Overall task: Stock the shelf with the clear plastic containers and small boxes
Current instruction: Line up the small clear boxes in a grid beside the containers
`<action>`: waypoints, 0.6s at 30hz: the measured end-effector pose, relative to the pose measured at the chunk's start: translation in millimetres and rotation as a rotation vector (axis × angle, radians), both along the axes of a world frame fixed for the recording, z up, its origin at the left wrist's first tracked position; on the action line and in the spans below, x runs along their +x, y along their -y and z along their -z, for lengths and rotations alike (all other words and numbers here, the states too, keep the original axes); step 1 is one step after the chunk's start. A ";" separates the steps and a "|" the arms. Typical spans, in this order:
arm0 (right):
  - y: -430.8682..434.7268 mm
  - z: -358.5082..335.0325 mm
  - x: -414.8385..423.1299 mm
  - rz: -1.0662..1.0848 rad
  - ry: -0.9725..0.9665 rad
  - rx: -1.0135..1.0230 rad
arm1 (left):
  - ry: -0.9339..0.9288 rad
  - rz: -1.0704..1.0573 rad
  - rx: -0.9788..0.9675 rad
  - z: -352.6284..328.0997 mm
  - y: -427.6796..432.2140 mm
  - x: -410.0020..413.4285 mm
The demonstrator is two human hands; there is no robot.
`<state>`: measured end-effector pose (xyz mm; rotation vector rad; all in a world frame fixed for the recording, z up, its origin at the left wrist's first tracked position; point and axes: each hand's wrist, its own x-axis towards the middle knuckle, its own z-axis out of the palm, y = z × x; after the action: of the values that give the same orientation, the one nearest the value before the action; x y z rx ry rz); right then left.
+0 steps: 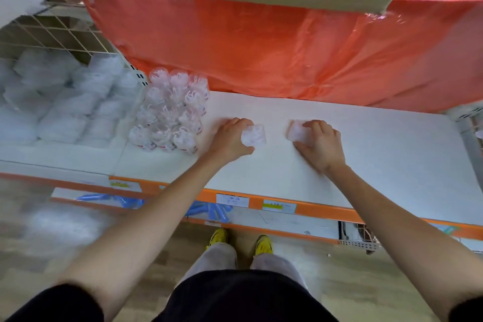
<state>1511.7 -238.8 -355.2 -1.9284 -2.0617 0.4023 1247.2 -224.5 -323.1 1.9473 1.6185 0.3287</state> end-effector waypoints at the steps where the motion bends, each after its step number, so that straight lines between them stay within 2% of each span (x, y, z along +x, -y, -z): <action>1: 0.2 -0.1 1.7 0.001 -0.001 0.004 | 0.006 -0.005 0.002 1.1 1.6 1.4; 6: 2.1 -1.4 6.7 0.024 -0.009 -0.013 | 0.025 -0.003 -0.005 -0.6 5.8 4.1; 9: 7.4 -3.4 -0.1 0.083 -0.081 0.028 | 0.060 -0.007 -0.002 -3.9 7.2 3.4; 11: 12.2 -10.5 -17.1 0.133 -0.199 0.132 | 0.088 -0.014 0.026 -5.4 9.9 1.4; 13: 17.1 -23.5 -43.1 0.222 -0.477 0.157 | 0.126 -0.017 0.062 -5.6 14.5 -0.6; 15: 20.4 -33.2 -70.6 0.278 -0.735 -0.011 | 0.169 -0.017 0.066 -3.3 20.0 -3.2; 18: 17.0 -28.2 -93.7 0.269 -0.850 -0.306 | 0.205 -0.024 0.051 2.3 23.6 -8.3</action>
<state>1418.0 -255.8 -327.0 -1.6990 -1.2256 1.2620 1238.9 -248.1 -325.4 1.8654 1.5150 0.5650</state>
